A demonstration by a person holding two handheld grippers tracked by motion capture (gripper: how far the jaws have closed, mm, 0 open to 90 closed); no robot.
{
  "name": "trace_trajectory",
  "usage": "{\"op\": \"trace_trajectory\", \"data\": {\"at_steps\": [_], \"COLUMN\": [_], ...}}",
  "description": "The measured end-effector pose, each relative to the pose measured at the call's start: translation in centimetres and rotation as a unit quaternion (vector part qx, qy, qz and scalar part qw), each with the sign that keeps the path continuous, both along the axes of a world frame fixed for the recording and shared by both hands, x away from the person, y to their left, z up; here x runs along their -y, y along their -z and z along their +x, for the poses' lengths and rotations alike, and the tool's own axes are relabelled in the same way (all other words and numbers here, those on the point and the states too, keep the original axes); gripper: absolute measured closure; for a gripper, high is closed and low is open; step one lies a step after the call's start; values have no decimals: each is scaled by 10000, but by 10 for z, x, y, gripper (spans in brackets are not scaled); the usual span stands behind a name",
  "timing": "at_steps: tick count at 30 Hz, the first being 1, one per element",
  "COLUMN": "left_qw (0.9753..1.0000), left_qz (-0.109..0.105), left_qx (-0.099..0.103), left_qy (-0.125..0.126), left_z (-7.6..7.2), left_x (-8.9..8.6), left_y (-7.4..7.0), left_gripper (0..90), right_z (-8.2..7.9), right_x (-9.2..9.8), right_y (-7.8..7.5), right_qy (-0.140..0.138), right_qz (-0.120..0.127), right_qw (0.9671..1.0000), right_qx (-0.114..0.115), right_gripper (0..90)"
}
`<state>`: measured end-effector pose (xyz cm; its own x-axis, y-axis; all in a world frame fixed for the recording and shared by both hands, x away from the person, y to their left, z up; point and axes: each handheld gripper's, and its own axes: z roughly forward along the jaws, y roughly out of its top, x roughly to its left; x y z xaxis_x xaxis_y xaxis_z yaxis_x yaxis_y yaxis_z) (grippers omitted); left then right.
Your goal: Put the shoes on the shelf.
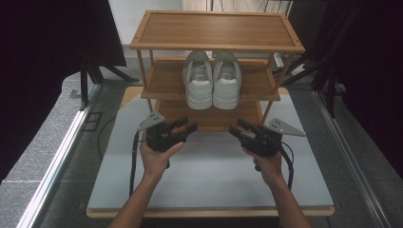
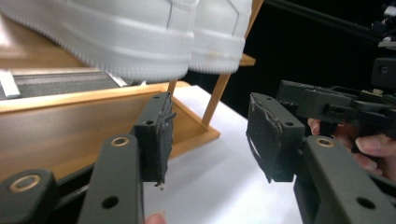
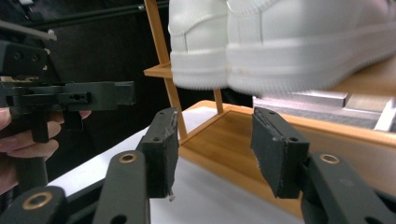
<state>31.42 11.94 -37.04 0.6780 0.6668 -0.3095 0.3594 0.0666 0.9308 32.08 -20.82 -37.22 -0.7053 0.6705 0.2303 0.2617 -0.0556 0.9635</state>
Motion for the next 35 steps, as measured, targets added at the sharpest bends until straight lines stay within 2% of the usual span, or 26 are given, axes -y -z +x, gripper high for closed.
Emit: {"op": "trace_trajectory", "data": {"at_steps": [2,6,7,9,14,20,23,27,31,35], "left_qw": [10000,10000,10000,9998,9990,9972,9965,9967,9964,9959], "left_qz": [32,38,31,31,138,120,60,-9,-67,-81], "left_qx": [33,-8,-67,-154,-376,-653,-719,-679,-692,-749], "left_qy": [-7,-54,-59,-75,-200,-356,-417,-442,-483,-501], "left_z": [-8,-22,-26,-31,-43,-50,-53,-54,-53,-49], "left_x": [-6,-18,-22,-28,-43,-59,-64,-66,-67,-68], "left_y": [5,17,22,29,49,67,69,66,64,66], "left_gripper": [497,480,470,469,457,455,454,453,450,445], "right_z": [-6,-13,-17,-19,-28,-33,-33,-34,-34,-32], "right_x": [8,23,29,32,54,72,77,78,78,80], "right_y": [9,27,37,40,62,78,80,77,77,80], "right_qy": [27,21,52,78,303,580,629,639,607,630], "right_qz": [102,105,29,5,-102,-134,-166,-104,-120,-98], "right_qw": [9999,9997,9996,9995,9977,9947,9940,9946,9951,9946], "right_qx": [-65,-204,-282,-314,-602,-842,-878,-814,-764,-818], "right_gripper": [492,479,474,473,471,469,467,465,456,445]}}
